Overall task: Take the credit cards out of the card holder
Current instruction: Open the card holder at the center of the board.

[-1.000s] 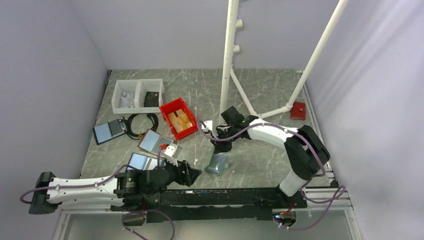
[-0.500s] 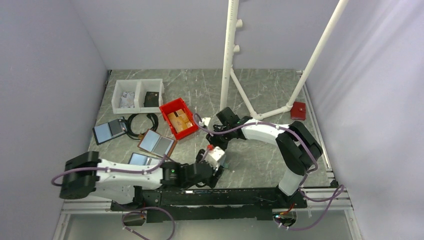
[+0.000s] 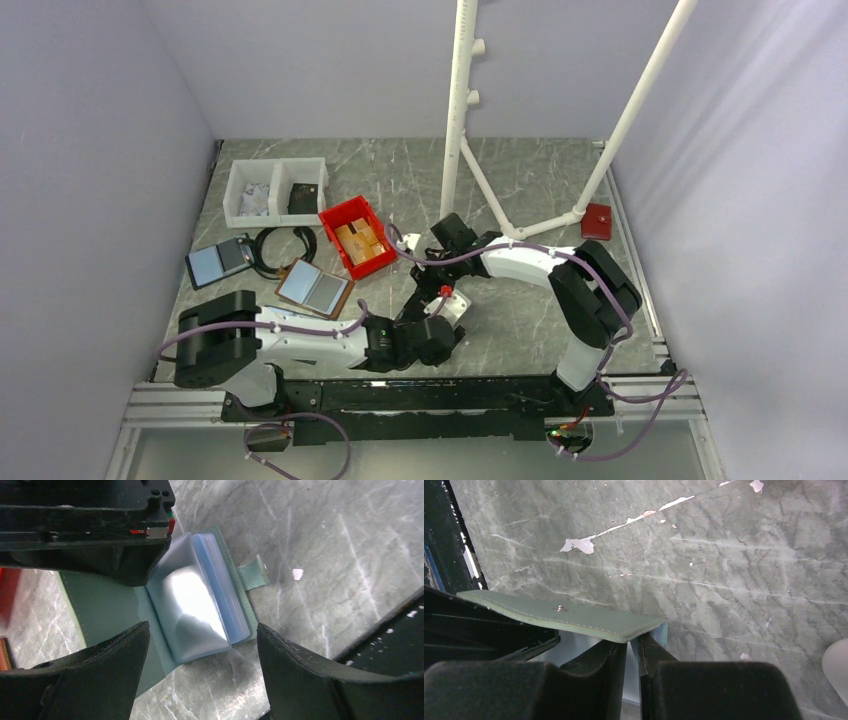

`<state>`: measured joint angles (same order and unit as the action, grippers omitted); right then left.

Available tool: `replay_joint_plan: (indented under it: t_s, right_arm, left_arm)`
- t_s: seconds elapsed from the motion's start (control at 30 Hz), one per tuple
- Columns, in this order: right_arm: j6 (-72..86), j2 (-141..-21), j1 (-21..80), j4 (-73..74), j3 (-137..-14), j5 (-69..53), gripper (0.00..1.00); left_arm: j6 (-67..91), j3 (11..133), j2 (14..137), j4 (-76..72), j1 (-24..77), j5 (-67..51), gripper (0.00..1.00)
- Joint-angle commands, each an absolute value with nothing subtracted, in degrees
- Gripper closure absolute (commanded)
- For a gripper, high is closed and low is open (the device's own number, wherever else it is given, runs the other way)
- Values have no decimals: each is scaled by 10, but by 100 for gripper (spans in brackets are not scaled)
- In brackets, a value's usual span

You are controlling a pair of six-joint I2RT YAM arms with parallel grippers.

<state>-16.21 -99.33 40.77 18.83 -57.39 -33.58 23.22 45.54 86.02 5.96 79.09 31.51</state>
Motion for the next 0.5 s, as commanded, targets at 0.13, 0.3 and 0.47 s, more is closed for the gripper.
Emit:
replay_joint_plan:
  t_s: [0.13,0.3,0.47]
  right_arm:
    - [-152,-987,397,189,-599,-372,84]
    - [-160,-974,390,202,-605,-389,84]
    - [-173,-949,380,218,-608,-415,84]
  left_arm:
    - [254,492,893,115,786,381,18]
    - [287,486,886,135,765,375,43]
    - [315,460,851,126,748,354,65]
